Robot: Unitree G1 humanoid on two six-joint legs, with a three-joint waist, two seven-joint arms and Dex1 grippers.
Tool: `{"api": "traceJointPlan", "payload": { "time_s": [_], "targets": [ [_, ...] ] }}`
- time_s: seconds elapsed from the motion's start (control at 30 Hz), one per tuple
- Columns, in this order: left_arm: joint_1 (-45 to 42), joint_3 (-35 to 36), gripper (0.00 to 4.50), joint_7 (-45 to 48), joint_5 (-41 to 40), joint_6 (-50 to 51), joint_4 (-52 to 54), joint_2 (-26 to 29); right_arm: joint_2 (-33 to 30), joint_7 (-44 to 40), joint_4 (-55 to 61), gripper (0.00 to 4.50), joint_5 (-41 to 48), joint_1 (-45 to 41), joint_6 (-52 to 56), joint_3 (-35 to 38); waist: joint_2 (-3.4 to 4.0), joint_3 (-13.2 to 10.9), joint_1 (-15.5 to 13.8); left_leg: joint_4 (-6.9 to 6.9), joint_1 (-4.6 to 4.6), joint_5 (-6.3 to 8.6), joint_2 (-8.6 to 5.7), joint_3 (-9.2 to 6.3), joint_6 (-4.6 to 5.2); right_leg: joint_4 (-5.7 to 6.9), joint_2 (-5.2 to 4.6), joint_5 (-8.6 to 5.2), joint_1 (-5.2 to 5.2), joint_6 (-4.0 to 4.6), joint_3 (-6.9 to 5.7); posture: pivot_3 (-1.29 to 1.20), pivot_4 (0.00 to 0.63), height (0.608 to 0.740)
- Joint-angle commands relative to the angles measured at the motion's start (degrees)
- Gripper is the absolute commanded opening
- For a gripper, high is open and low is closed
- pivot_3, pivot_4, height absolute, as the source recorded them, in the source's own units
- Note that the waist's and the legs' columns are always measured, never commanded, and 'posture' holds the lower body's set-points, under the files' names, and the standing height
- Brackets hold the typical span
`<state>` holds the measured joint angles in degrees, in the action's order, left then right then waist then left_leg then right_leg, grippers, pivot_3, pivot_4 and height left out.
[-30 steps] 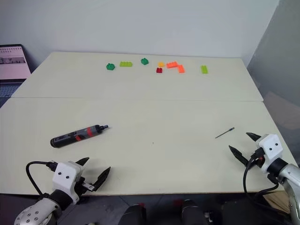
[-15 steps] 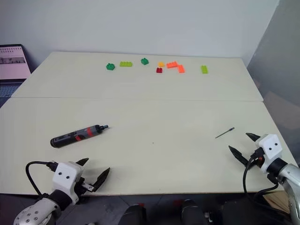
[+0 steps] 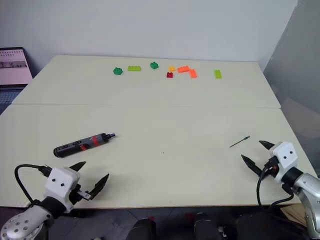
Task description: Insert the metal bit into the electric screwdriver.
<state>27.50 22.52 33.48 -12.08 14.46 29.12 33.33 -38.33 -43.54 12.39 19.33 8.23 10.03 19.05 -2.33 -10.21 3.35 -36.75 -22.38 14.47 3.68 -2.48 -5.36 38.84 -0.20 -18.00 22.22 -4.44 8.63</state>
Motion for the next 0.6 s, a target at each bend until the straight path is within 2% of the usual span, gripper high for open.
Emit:
{"api": "traceJointPlan", "payload": {
  "time_s": [0.03,0.17,0.33,0.4,0.6],
  "targets": [
    [-1.1,4.65,4.43,8.42,-3.47,0.96,-2.88,7.6,-0.88,-0.85,3.48,4.5,2.33,-1.79,1.42,0.05,-0.01,-0.01,-0.02,0.0,-0.01,0.0,0.0,0.0,0.0,0.01,0.0,0.0,0.0,0.0,-0.01,0.0,0.15,0.74],
    [-7.38,7.75,4.43,15.98,-6.38,3.73,-11.43,18.03,-2.25,-3.49,6.9,4.5,4.68,-4.01,4.62,-2.3,0.17,-0.14,-0.03,0.01,-0.02,0.0,0.02,0.02,0.0,0.01,0.0,0.0,0.06,0.0,-0.03,0.0,0.15,0.74],
    [-16.2,5.32,4.43,23.86,-8.29,8.13,-16.03,28.65,-7.41,-10.21,14.4,4.5,8.07,-4.49,9.08,-6.54,0.22,-0.33,-0.08,0.02,-0.22,0.0,0.03,-0.02,0.0,0.02,0.0,0.0,0.16,0.0,-0.11,0.0,0.15,0.74],
    [-19.17,3.47,4.43,25.2,-7.87,7.75,-17.28,30.31,-9.49,-12.07,16.56,4.5,8.59,-4.6,9.87,-7.79,0.28,-0.36,-0.04,0.03,-0.3,0.0,0.04,-0.06,0.0,0.0,0.0,0.0,0.18,0.0,-0.16,0.0,0.15,0.74],
    [-34.59,-9.67,4.43,29.42,-2.93,7.99,-25.33,36.16,-13.85,-15.27,23.0,4.5,12.53,-8.39,14.84,-10.81,0.34,-0.62,-0.04,0.06,-0.4,0.0,0.04,-0.24,0.0,-0.03,0.03,0.18,0.22,-0.31,-0.34,0.0,0.15,0.74]
  ]
}}
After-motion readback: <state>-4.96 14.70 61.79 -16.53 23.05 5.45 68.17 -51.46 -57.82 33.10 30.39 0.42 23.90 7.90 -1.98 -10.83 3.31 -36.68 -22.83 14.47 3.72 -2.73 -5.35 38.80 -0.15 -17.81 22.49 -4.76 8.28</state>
